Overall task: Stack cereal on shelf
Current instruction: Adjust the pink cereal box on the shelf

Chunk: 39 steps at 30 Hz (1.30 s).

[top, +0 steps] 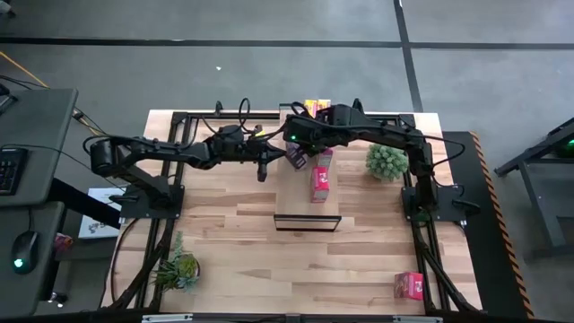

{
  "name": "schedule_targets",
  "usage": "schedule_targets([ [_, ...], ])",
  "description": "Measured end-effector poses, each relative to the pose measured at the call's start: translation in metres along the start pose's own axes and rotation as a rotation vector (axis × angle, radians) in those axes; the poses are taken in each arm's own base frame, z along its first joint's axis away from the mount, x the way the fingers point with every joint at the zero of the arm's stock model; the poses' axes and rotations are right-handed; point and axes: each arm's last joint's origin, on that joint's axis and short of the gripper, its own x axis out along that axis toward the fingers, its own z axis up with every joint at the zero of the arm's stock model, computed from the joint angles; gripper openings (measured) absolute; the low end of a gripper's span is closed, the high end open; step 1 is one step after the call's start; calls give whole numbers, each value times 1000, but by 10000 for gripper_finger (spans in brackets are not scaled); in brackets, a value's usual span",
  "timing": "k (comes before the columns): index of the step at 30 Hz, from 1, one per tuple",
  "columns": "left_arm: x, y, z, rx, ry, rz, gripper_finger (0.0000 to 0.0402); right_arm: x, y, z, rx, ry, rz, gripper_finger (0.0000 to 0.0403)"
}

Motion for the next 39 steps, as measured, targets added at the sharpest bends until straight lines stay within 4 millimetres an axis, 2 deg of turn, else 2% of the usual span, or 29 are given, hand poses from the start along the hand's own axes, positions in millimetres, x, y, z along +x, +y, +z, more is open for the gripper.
schedule_targets([
  [7, 8, 2, -5, -3, -31, -1, 0, -9, -1, 0, 5, -12, 13, 0],
  [21, 8, 2, -4, 7, -43, -1, 0, -38, -4, -5, 0, -121, -4, 0],
  [33, 8, 2, -6, 68, -27, -2, 0, -43, -10, -7, -55, -138, -47, 0],
  [39, 6, 5, -4, 84, -24, 28, 0, -63, -27, -8, -23, -200, -56, 0],
])
